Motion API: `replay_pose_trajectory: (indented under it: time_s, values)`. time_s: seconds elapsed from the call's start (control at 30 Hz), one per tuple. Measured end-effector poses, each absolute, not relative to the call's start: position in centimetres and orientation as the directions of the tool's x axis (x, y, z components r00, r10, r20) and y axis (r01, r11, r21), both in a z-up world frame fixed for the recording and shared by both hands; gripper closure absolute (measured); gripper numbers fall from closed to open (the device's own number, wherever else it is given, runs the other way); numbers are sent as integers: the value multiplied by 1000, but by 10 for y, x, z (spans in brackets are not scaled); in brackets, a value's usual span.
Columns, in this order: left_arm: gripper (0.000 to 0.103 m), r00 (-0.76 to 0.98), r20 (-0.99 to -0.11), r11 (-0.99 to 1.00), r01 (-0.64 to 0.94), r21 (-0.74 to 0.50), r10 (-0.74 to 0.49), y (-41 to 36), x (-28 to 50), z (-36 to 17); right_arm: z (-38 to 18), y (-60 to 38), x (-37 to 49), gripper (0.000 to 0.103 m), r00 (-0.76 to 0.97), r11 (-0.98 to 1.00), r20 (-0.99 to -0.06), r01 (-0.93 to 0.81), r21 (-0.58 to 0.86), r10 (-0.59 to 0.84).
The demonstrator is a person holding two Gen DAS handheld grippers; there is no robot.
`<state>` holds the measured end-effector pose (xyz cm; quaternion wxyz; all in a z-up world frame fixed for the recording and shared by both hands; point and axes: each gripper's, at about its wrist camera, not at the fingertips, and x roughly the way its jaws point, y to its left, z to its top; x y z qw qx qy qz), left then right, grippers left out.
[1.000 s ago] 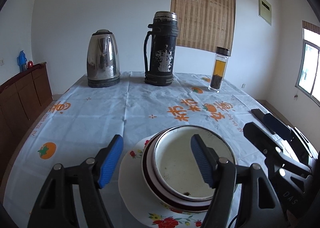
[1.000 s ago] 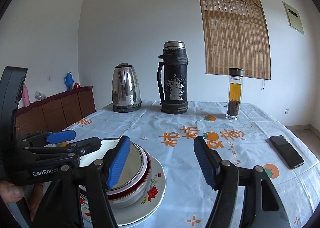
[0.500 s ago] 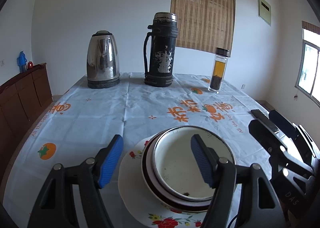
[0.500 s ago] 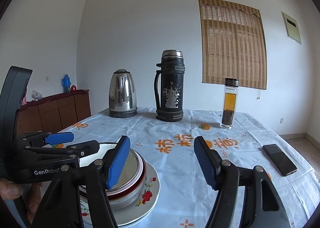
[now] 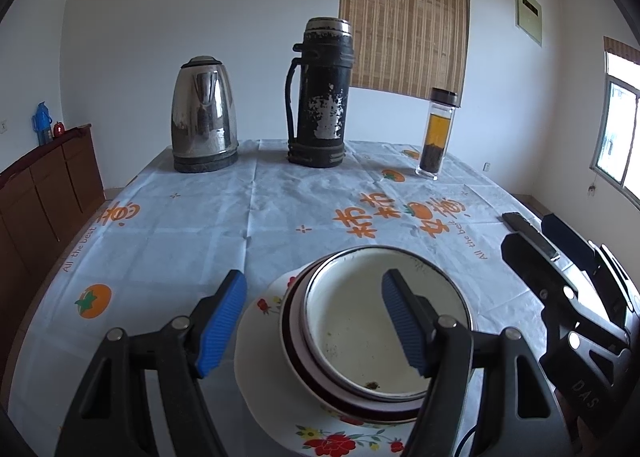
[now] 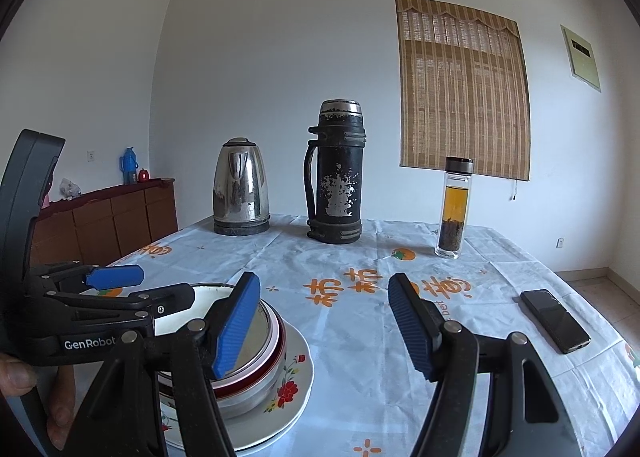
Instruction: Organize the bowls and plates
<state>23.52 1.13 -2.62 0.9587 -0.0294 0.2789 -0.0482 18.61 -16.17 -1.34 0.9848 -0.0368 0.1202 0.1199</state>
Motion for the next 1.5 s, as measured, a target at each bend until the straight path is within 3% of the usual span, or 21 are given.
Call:
replay_pose_trajectory:
  time_s: [0.47, 0.63, 1.13, 1.5]
  values:
    - [31, 837, -537, 994, 75, -75, -103, 10, 234, -26, -14, -161, 188, 34, 944, 969, -245, -240, -56, 220]
    - [9, 847, -523, 995, 71, -73, -98, 11, 232, -24, -14, -162, 187, 34, 946, 970, -242, -238, -58, 218]
    - [0, 858, -510, 998, 47, -36, -59, 10, 232, -23, -15, -163, 187, 34, 947, 970, -240, -235, -61, 214]
    - [0, 868, -494, 999, 53, -7, -50, 8, 231, -22, -15, -165, 188, 34, 948, 972, -240, -230, -56, 210]
